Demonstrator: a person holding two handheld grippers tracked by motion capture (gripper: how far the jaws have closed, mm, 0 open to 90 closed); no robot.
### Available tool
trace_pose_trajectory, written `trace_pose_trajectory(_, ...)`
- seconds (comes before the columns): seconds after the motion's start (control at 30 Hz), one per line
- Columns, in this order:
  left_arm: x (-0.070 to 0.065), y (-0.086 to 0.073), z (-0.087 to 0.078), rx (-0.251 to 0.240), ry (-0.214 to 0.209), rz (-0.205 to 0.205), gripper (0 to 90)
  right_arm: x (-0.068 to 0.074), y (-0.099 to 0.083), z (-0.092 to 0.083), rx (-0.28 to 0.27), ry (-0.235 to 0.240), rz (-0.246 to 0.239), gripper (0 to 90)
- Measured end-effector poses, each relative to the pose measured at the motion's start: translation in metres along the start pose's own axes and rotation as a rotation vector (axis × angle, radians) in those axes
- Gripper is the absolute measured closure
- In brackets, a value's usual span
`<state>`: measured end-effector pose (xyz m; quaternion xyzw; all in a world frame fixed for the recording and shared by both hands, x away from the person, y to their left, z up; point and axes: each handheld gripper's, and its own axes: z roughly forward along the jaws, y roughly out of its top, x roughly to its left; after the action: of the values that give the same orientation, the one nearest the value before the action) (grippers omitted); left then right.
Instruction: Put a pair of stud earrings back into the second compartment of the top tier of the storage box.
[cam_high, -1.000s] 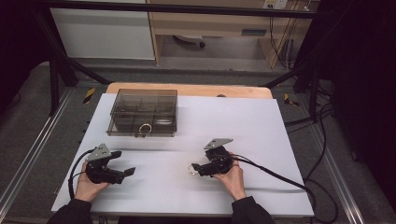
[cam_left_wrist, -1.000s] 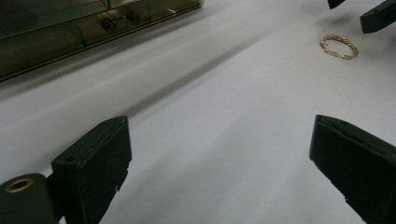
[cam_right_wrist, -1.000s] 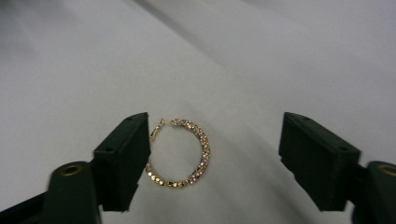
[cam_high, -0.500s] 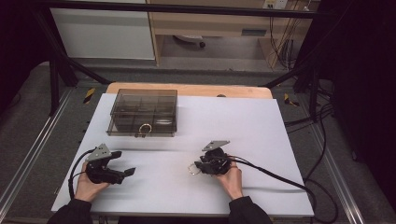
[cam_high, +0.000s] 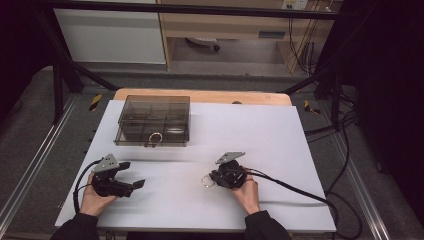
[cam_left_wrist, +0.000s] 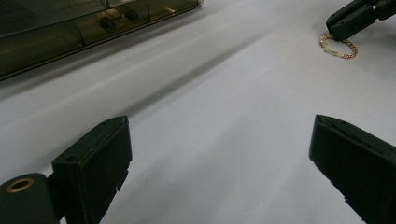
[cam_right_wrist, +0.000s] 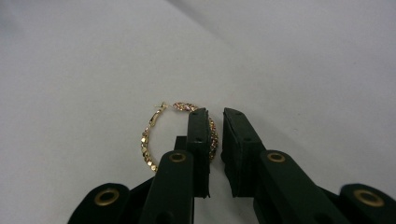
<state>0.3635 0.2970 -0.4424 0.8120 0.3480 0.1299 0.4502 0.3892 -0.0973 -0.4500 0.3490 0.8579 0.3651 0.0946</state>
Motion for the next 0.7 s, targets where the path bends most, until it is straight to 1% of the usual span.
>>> trace_pose_trajectory(0.1, 0.0, 0.0, 0.0, -0.001, 0.0, 0.0, 5.8, 0.0, 0.0, 0.0, 0.001, -0.006, 0.002, 84.8)
trace_pose_trajectory(0.23, 0.0, 0.0, 0.0, -0.001, 0.0, -0.001, 5.8, 0.0, 0.0, 0.0, 0.007, -0.006, 0.009, 85.6)
trace_pose_trajectory(0.37, 0.0, 0.0, 0.0, -0.001, 0.0, -0.001, 5.8, -0.001, 0.001, -0.001, 0.012, 0.009, 0.026, 86.3)
trace_pose_trajectory(0.43, 0.0, 0.0, 0.0, -0.001, 0.0, -0.001, 5.8, -0.001, 0.002, -0.003, 0.002, 0.008, 0.028, 86.4)
trace_pose_trajectory(0.57, 0.0, 0.0, 0.0, 0.0, 0.0, -0.001, 5.8, -0.001, 0.005, -0.008, -0.017, 0.023, 0.043, 86.5)
trace_pose_trajectory(0.7, 0.0, 0.0, 0.0, 0.0, 0.0, -0.002, 5.8, -0.002, 0.009, -0.016, -0.039, 0.027, 0.048, 86.5)
